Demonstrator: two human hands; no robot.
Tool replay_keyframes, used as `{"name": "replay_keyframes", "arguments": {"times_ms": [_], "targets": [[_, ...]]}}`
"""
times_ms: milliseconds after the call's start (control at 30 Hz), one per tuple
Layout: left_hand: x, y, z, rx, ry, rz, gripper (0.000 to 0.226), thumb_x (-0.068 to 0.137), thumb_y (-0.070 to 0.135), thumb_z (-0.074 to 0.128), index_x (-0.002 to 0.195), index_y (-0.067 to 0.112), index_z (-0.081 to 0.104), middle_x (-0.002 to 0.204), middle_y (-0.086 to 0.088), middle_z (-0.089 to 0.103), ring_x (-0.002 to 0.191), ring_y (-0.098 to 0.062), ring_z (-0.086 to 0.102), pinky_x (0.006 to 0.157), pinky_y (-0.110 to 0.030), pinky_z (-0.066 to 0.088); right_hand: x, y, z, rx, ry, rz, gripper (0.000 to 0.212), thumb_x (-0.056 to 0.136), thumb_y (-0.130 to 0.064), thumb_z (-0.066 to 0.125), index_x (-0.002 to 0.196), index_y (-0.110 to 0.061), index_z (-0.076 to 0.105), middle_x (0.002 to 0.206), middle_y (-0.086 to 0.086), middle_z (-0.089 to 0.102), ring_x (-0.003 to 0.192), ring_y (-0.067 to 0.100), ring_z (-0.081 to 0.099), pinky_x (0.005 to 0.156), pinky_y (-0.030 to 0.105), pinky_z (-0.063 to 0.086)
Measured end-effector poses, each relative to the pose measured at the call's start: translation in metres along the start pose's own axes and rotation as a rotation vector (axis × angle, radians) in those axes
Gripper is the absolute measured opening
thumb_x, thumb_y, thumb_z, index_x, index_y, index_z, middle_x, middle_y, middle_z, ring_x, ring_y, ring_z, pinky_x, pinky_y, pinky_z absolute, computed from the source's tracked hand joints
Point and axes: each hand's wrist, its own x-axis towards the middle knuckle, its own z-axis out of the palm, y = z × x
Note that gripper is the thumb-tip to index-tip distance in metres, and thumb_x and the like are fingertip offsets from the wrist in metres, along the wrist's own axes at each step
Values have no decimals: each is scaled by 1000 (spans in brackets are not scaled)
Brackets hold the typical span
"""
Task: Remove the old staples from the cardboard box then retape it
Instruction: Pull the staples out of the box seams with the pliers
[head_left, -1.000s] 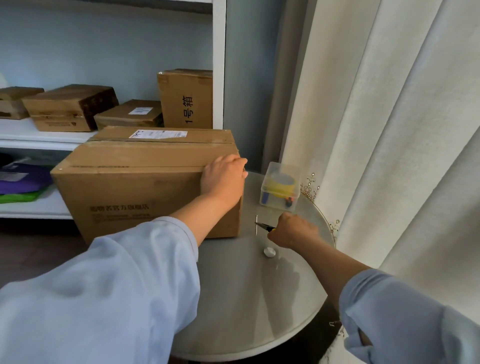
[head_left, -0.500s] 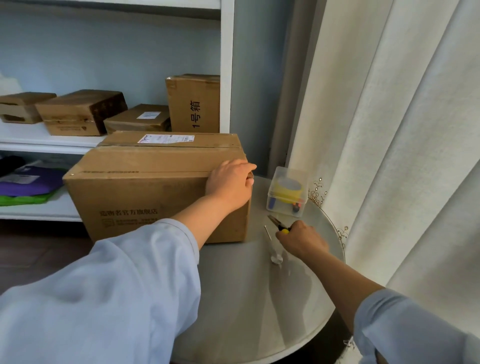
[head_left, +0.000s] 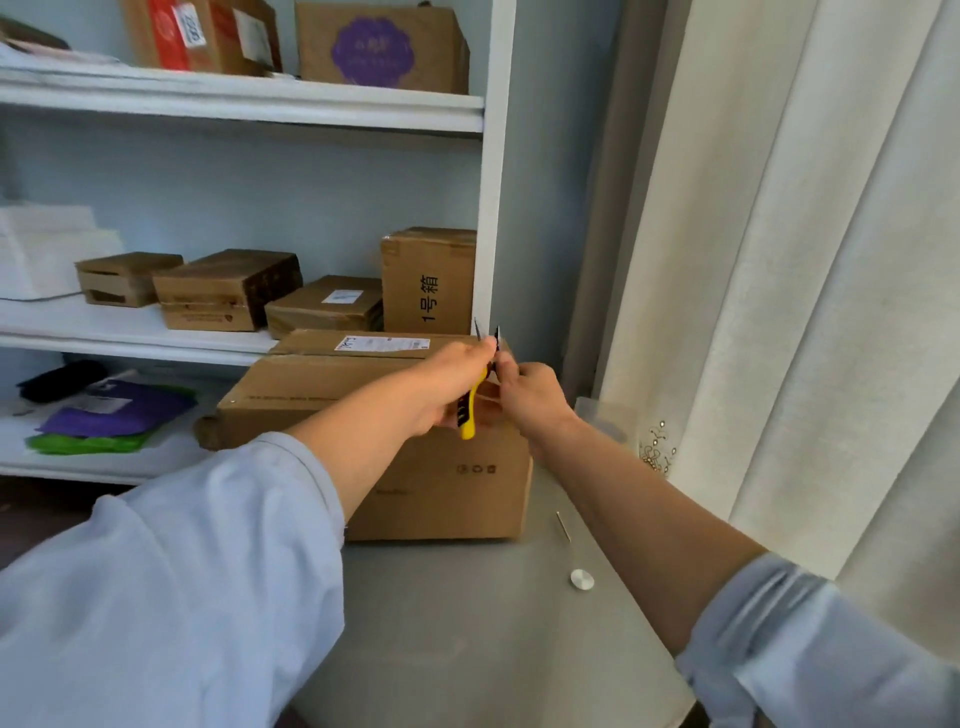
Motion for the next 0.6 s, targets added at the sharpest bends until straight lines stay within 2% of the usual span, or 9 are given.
{"name": "replay_keyframes", "arguments": {"times_ms": [100, 167, 233, 267, 367, 433, 467, 533, 600], "targets": [[-11, -5, -21, 195, 19, -36, 35, 99, 44, 39, 121, 19, 48, 97, -7, 58, 84, -21, 61, 79, -41, 55, -3, -15, 14, 143, -127, 129, 27, 101, -12, 36, 92, -8, 61, 82, 8, 59, 71, 18, 50, 62, 26, 40], [-15, -9, -35, 365, 53, -25, 38, 97, 45, 42, 128, 23, 44, 104, 0, 55, 100, -21, 57, 83, -39, 52, -2, -22, 26, 385, -164, 273, 27, 99, -5, 38, 104, -2, 65, 93, 16, 67, 71, 22, 58, 56, 27, 48], [-16, -13, -52, 448, 83, -38, 47, 95, 51, 42, 134, 25, 41, 123, 1, 52, 112, -22, 51, 85, -36, 46, -6, -32, 39, 543, -167, 342, 25, 99, -3, 39, 102, 0, 63, 90, 18, 66, 67, 24, 61, 41, 22, 49], [-17, -14, -59, 466, 102, -56, 51, 94, 54, 42, 136, 25, 40, 131, 0, 49, 116, -22, 48, 87, -35, 44, -10, -37, 45, 590, -182, 352, 25, 99, -2, 37, 103, 1, 62, 90, 18, 65, 69, 24, 63, 41, 23, 50], [-17, -15, -79, 436, 191, -100, 64, 88, 61, 46, 137, 20, 41, 139, -3, 45, 126, -25, 42, 96, -38, 37, -12, -43, 61, 540, -227, 288, 27, 98, -4, 36, 108, 0, 61, 98, 19, 66, 90, 28, 65, 70, 30, 49], [-17, -17, -93, 414, 210, -129, 73, 84, 64, 50, 138, 16, 40, 136, -7, 46, 121, -26, 45, 86, -36, 40, -13, -44, 70, 407, -253, 158, 34, 95, -3, 37, 115, -4, 64, 104, 13, 64, 99, 26, 59, 81, 28, 40], [-17, -20, -101, 440, 195, -153, 74, 83, 63, 53, 137, 13, 41, 126, -10, 50, 108, -25, 49, 76, -33, 41, -12, -43, 74, 308, -269, 73, 36, 92, -6, 40, 118, -8, 65, 107, 9, 62, 103, 24, 56, 85, 27, 39], [-18, -29, -113, 548, 171, -170, 64, 82, 51, 63, 129, 11, 47, 106, -8, 53, 90, -21, 48, 65, -28, 38, -6, -31, 82, -25, -261, -111, 41, 87, -19, 48, 125, -19, 63, 123, 5, 60, 122, 26, 49, 106, 36, 35], [-14, -40, -123, 621, 241, -109, 49, 79, 38, 67, 119, 12, 53, 107, -6, 55, 95, -21, 51, 70, -28, 42, -1, -15, 88, -464, -246, -220, 42, 96, -31, 41, 136, -25, 51, 144, 4, 45, 139, 28, 30, 117, 53, 11]]}}
